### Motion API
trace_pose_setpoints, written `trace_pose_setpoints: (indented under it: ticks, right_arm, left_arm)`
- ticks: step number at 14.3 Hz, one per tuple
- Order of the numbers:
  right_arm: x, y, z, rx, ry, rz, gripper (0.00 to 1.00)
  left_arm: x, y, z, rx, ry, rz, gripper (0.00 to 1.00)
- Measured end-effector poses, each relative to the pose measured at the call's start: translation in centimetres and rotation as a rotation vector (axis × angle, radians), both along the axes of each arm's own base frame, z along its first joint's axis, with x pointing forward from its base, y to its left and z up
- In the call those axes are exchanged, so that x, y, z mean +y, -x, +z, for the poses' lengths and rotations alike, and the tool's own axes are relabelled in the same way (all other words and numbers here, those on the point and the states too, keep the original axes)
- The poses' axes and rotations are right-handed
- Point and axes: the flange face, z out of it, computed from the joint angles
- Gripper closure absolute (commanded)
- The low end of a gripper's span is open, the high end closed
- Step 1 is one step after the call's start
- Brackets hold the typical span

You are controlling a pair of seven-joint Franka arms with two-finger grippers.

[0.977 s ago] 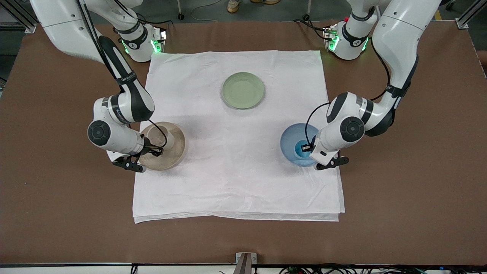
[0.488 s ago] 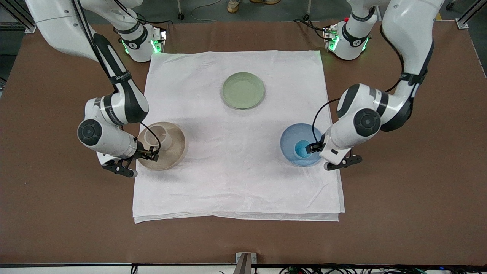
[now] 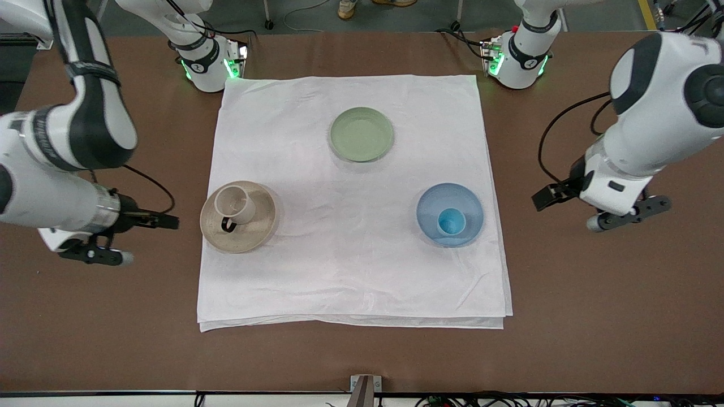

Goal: Place blue cup in blue plate and white mug in gray plate

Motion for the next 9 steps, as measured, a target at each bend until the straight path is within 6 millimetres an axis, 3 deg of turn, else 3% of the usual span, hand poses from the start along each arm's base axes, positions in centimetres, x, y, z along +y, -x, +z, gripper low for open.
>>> trace_pose_setpoints:
  ticks: [2,3,9]
  right_arm:
    - [-4.5,0.7,2.2,0.034,0.006,0.028,0.0]
    - [-5.7,1.0,3.3,0.033,0.026,0.032,0.0]
    - [-6.2,2.9,10.1,0.024,0.057,0.053,0.0]
  left_arm:
    - [2.0,0.0,2.8,-0.015,-0.014,-0.038,0.0]
    - [2.8,0.2,4.0,-0.03,-0.018,-0.056,0.0]
    - [6.0,4.0,10.1,-0.045,-0.052,-0.205,0.0]
